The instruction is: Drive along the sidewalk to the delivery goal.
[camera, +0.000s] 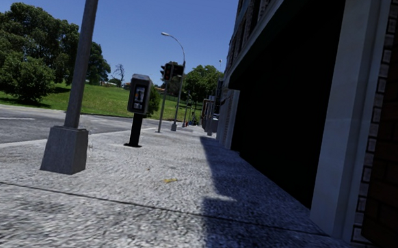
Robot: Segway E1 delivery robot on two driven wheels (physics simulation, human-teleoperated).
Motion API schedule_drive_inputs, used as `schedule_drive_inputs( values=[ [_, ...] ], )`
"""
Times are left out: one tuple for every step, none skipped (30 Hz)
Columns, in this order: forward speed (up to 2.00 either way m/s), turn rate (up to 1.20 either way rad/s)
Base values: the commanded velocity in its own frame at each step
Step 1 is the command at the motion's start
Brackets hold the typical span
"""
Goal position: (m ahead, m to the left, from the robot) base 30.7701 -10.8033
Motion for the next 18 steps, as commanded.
schedule_drive_inputs(
  values=[
    [1.72,0.00],
    [1.73,0.00],
    [1.73,0.00],
    [1.74,0.00],
    [1.74,0.00],
    [1.74,0.00],
    [1.74,0.00],
    [1.74,0.00],
    [1.74,0.00],
    [1.74,0.00],
    [1.74,0.00],
    [1.74,0.00],
    [1.74,0.00],
    [1.74,0.00],
    [1.74,0.00],
    [1.74,0.00],
    [1.74,0.00],
    [1.74,0.00]
  ],
)
